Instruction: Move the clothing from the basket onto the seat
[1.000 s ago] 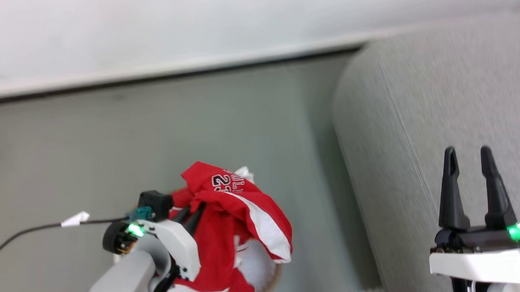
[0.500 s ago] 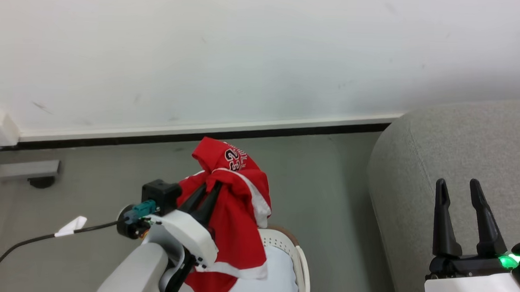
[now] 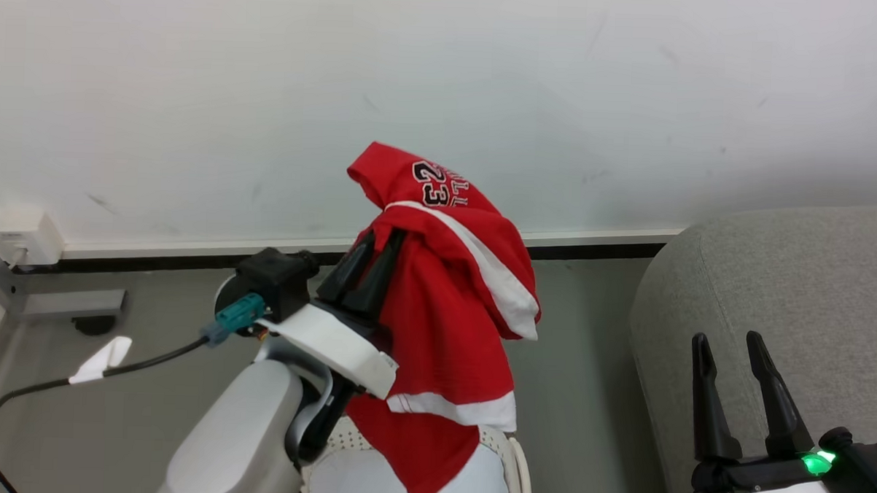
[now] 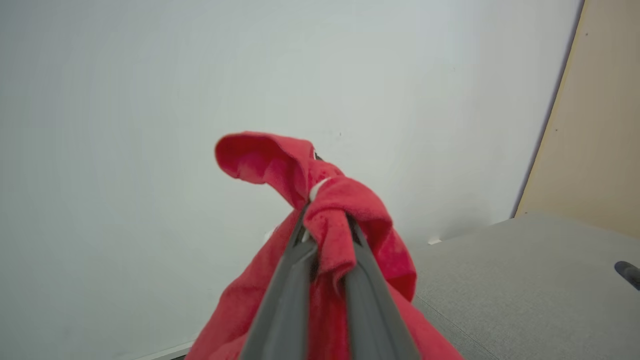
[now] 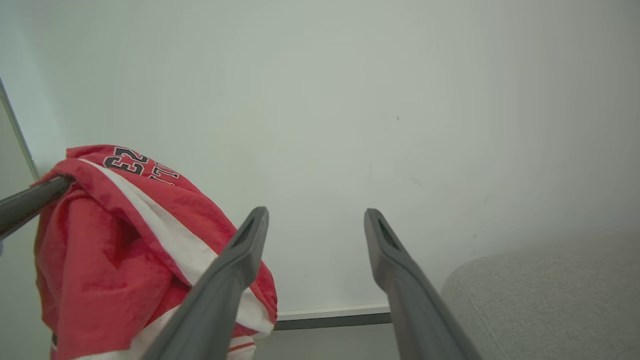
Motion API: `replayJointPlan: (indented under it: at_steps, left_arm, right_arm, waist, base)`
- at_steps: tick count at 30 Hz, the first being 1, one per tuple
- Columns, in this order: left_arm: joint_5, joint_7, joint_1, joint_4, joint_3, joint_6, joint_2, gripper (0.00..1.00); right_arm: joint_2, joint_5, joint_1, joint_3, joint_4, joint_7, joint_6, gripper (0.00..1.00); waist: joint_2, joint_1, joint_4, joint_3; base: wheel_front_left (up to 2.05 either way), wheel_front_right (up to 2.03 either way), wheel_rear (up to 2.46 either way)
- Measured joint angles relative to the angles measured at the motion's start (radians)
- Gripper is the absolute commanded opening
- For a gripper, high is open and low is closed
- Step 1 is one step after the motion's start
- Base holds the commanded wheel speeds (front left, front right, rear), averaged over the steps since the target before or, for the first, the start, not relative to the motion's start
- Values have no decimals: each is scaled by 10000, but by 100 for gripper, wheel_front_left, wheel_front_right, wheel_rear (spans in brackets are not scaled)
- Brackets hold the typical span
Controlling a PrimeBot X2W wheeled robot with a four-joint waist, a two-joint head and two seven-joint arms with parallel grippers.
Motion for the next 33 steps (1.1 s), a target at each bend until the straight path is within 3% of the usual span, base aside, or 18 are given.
replayJointPlan:
  at_steps: [15,23,27,33]
  left_arm:
    - [63,0,-88,-56,77,58,-100,0]
    - [58,0,-97,109,-265,56,-309,0]
    - [25,0,-89,190,-754,40,-470,0]
    - [-98,0,-36,347,-1599,35,-660,0]
  right_arm:
    - [-8,167,-16,1053,242,0,0,100]
    - [-384,683,-542,2851,792,0,2,100]
    - [-773,1091,-1207,4006,1576,81,0,100]
    - [-848,1962,-2162,5298,2715,288,0,100]
  waist:
    - [0,1,66,-134]
    - [0,1,323,-123]
    - [0,1,516,-164]
    - [0,1,916,-210]
  base:
    - [0,0,0]
    - [0,0,0]
    - [0,0,0]
    - [0,0,0]
